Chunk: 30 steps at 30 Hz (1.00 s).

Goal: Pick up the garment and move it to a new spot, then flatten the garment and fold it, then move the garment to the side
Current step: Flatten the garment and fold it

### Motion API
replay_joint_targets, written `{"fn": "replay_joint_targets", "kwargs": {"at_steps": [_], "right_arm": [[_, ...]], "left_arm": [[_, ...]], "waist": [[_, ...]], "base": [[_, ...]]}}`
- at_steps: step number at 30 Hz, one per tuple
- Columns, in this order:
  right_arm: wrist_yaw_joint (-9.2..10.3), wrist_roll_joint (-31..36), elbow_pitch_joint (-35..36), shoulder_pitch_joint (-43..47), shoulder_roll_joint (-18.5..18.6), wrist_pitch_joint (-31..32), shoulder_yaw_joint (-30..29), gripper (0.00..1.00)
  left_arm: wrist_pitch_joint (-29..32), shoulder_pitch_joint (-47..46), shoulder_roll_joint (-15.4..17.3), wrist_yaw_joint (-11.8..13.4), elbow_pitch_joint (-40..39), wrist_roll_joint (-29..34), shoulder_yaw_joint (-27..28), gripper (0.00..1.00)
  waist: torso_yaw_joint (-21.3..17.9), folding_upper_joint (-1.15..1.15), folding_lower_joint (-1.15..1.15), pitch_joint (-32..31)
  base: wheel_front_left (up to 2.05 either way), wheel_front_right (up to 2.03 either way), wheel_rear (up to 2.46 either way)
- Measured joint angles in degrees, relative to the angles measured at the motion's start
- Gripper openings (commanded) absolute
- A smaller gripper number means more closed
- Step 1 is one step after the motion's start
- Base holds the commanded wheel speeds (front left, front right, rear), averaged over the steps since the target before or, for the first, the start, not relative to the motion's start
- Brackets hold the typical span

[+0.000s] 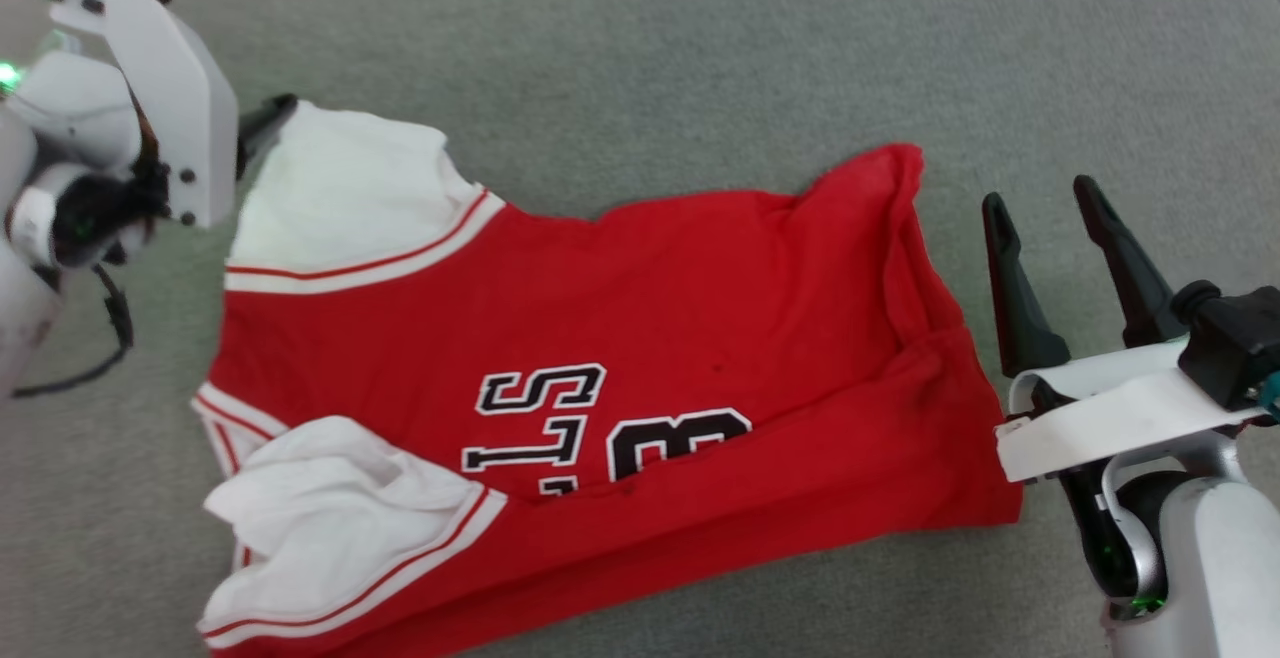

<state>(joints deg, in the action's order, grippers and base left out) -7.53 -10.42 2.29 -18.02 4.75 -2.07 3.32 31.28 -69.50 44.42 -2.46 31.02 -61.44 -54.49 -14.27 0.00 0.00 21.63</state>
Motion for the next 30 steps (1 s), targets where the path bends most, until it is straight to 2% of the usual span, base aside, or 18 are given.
{"fn": "replay_joint_targets", "kwargs": {"at_steps": [15, 16, 17, 18, 19, 24, 30], "right_arm": [[0.00, -0.7, -3.4, -2.3, -1.5, 0.7, 1.1, 1.00], [0.00, -0.8, -3.4, -2.4, -1.4, 0.9, 1.1, 1.00], [0.00, -1.0, -3.4, -2.5, -1.5, 1.0, 1.1, 1.00], [-0.01, -1.0, -3.4, -2.6, -1.5, 1.2, 1.1, 1.00], [0.00, -1.1, -3.4, -2.6, -1.5, 1.7, 1.1, 1.00], [0.00, -2.3, -2.6, -4.2, -1.6, 4.4, 1.0, 1.00], [-0.01, -3.6, -3.8, -8.7, -1.7, 13.4, 1.0, 1.00]], "left_arm": [[9.1, -6.0, -3.5, 0.3, 12.5, 0.5, -2.3, 0.99], [9.9, -6.3, -3.6, 0.3, 13.0, 0.5, -2.5, 0.81], [10.7, -6.5, -3.8, 0.3, 13.6, 0.4, -2.5, 0.50], [11.4, -6.7, -4.0, 0.4, 14.2, 0.1, -2.5, 0.35], [12.2, -6.9, -4.2, 0.1, 14.4, -0.1, -2.6, 0.00], [14.1, -7.1, -5.0, -0.1, 15.1, -1.5, -2.4, 0.00], [14.4, -7.8, -5.8, -0.5, 15.2, -2.0, -2.4, 0.00]], "waist": [[-4.1, 0.00, 0.00, 6.0], [-4.3, 0.00, 0.00, 6.2], [-4.4, 0.00, 0.00, 6.3], [-4.4, 0.00, 0.00, 6.5], [-4.5, 0.00, 0.00, 6.6], [-4.3, 0.00, 0.00, 6.9], [-3.7, 0.00, 0.00, 7.2]], "base": [[0.00, 0.00, 0.00], [0.00, 0.00, 0.00], [0.00, 0.00, 0.00], [0.00, 0.00, 0.00], [0.00, 0.00, 0.00], [0.00, 0.00, 0.00], [0.00, 0.00, 0.00]]}}
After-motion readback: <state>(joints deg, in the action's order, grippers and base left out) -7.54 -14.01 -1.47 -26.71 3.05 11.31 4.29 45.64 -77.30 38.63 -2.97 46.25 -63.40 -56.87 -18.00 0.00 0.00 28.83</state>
